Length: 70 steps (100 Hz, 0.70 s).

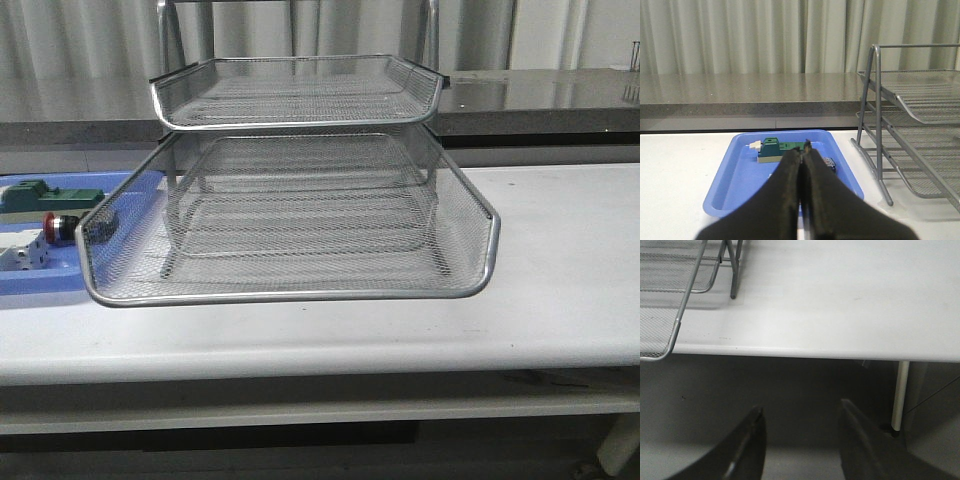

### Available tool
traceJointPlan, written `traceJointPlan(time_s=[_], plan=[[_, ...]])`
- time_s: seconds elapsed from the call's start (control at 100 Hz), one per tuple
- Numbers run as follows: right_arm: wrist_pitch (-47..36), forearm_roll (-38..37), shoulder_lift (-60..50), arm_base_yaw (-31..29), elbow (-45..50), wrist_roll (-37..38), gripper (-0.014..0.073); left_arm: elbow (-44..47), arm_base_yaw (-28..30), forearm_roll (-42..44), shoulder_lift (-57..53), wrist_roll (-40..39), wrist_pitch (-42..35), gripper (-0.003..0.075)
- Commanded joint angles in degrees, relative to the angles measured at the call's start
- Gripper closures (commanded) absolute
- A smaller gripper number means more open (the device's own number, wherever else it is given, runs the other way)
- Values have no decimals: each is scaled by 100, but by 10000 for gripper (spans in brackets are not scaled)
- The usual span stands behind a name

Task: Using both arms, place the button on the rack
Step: 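Lower the left gripper over the blue tray toward the red button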

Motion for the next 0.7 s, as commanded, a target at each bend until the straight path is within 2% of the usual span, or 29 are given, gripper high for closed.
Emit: traceJointPlan(time_s=[0.0, 0.21, 0.69], plan=[[-330, -79, 33, -11, -186, 4, 386, 323, 6, -41, -185, -41, -459, 741], [-336, -79, 33, -11, -186, 4, 666, 323, 6, -41, -185, -41, -459, 741], [-330, -74, 33, -11, -186, 4, 662, 323, 6, -41, -185, -41, -459, 741]])
